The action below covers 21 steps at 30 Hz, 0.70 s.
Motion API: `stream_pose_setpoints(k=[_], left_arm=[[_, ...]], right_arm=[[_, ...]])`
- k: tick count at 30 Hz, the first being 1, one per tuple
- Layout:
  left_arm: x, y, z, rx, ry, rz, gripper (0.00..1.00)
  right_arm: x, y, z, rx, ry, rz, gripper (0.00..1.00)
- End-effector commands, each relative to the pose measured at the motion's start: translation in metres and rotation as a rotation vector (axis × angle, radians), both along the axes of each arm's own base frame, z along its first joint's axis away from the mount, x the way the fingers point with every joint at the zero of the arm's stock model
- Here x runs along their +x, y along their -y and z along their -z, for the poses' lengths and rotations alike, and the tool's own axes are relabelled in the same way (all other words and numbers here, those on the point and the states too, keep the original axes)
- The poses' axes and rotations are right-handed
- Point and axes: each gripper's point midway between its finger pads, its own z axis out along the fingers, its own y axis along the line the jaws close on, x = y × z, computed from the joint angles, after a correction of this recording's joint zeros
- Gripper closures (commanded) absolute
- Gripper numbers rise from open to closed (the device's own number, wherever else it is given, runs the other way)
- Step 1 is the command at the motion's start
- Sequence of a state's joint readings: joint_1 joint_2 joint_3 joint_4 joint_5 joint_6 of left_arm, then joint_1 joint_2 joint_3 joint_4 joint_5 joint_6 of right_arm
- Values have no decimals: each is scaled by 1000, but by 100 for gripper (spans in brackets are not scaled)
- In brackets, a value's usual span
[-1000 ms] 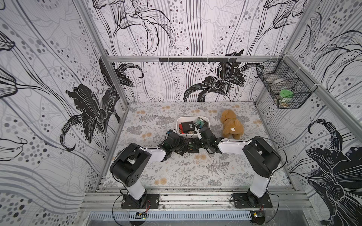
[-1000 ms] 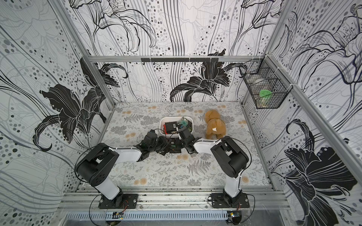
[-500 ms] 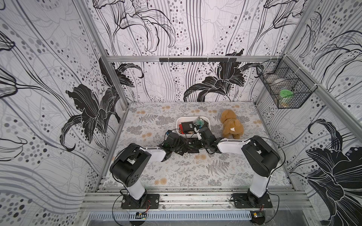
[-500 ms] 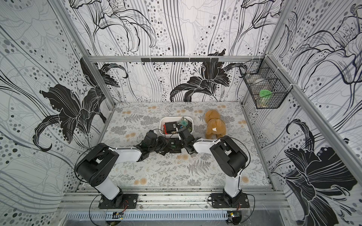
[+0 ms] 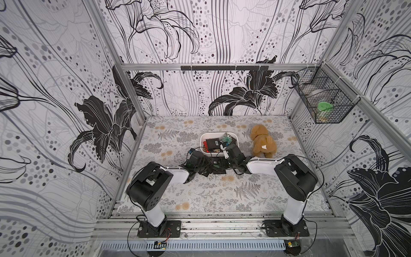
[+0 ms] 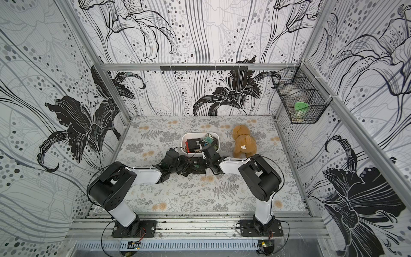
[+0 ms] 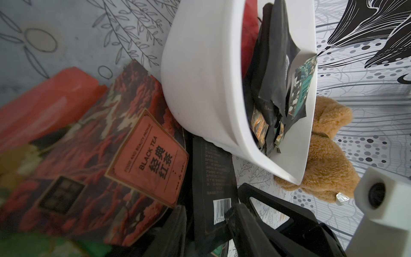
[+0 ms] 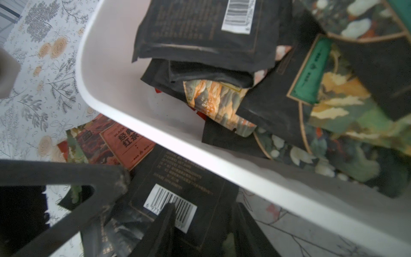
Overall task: Put the tea bags into the storage box
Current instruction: Pick up the tea bag from the center of the board.
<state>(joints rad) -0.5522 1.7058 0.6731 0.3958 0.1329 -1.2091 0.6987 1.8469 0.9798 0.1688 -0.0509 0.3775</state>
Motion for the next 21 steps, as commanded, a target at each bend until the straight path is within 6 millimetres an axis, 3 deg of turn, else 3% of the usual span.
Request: stream_pose_setpoints(k=[1, 13, 21], left_arm=[[8, 10, -7, -21, 21, 11, 60], [15, 19, -16, -61, 48, 18, 62], [20, 21, -16, -56, 55, 14, 71]], right_arm=[[4, -4, 0, 11, -5, -5, 54], [3, -6, 0, 24, -9, -13, 54], [3, -7, 0, 27, -9, -16, 54]])
